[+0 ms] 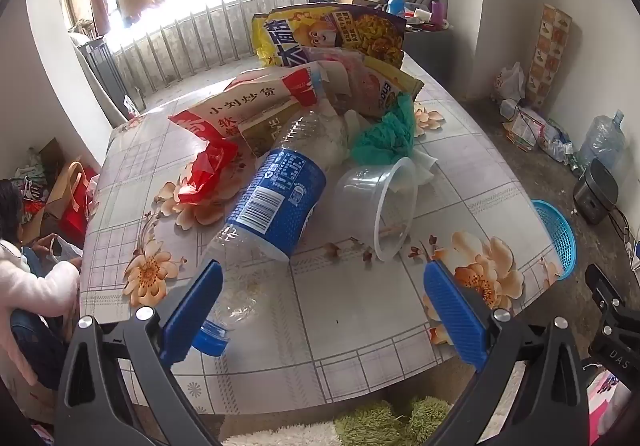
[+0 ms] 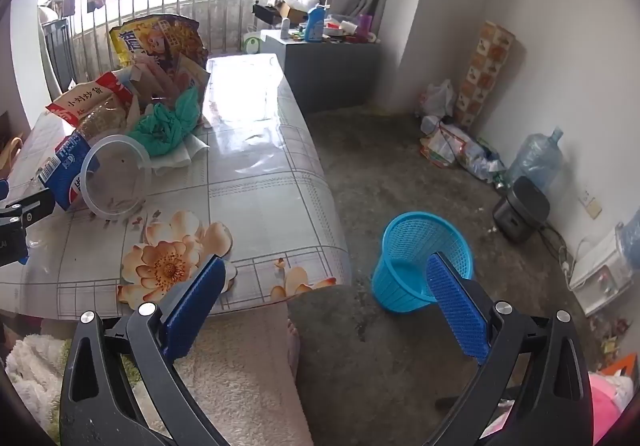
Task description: Collect trash
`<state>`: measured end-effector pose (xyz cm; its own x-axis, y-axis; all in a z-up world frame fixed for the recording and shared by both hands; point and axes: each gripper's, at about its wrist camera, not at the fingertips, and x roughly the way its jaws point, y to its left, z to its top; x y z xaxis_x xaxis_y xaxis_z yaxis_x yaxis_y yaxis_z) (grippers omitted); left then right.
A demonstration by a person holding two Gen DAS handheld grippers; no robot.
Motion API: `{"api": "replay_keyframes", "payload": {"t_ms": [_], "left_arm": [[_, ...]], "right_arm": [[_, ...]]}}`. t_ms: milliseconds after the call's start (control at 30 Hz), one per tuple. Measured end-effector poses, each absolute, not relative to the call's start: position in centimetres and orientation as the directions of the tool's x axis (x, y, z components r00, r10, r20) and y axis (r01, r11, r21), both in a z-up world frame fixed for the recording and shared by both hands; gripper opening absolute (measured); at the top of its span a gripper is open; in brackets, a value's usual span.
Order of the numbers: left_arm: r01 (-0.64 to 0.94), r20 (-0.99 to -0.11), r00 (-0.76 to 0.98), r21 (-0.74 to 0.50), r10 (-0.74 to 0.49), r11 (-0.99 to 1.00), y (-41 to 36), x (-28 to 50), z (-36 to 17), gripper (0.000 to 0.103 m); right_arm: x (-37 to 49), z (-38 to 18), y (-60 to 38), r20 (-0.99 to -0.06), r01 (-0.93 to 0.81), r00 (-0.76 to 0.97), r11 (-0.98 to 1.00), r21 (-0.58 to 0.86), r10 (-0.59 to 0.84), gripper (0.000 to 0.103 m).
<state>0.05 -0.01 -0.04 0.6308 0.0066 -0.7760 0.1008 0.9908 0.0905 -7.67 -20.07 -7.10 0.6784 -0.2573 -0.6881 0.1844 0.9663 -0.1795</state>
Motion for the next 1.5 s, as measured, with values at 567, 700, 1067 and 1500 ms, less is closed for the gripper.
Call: {"api": "replay_keyframes", "payload": {"t_ms": [567,700,1067,1500], "left_arm": [[0.084,-0.776,0.630,0.084,0.012,0.993,0.7,0.3,-0.2,0.099],[0.080,-0.775,0.632,0.084,0.014,0.993,0.9,0.2,-0.3,0.099],[0.076,-0.776,0.630,0.089,0.021,0.993,1.0,0.2,-0.5,0.099],[0.071,-0.775,0.631,0.093,0.028,0.993,1.2,0.4,-0.4,0.099]], "right_arm": [[-7.5,-7.1,-19.3,-0.690,0.181,0.677,0.966,-0.182,-0.257,0.096],[-7.6,-7.0,-19.4,-0.691,0.180,0.676,0.967,-0.182,-0.256,0.096],[-7.4,-7.2,-19.3,-0.693,0.179,0.674,0.967,-0.182,-0.255,0.096],[-7.4,-7.5,-19.3,-0.695,0.172,0.674,0.968,-0.181,-0.250,0.096]]}}
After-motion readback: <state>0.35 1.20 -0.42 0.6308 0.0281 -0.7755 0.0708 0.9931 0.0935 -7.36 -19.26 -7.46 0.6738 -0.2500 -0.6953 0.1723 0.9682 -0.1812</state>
